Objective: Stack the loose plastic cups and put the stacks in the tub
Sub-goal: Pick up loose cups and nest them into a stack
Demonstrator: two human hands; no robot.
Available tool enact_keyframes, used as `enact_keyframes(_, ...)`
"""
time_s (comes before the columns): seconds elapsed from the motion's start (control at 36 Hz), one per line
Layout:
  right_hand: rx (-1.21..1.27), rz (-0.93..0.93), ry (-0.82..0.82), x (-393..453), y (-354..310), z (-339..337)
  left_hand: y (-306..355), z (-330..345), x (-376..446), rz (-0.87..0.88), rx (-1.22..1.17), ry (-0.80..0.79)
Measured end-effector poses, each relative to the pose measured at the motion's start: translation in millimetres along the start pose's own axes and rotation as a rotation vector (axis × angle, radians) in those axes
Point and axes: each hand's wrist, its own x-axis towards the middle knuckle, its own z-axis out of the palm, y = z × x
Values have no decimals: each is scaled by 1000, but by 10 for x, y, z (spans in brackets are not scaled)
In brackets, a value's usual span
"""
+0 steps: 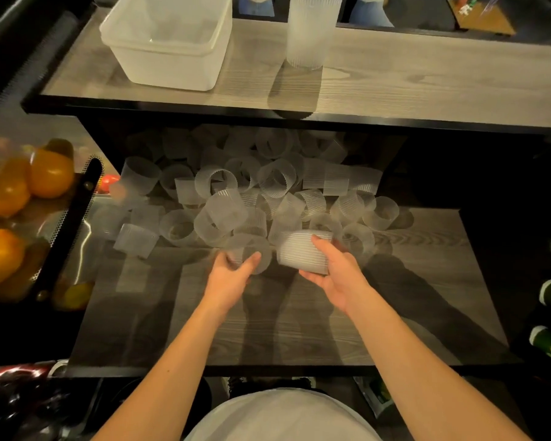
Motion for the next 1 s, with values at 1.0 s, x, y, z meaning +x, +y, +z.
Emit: enact_keyframes(1.0,-105,117,-284,32,-28,569,368,-224,160,-21,-53,-340)
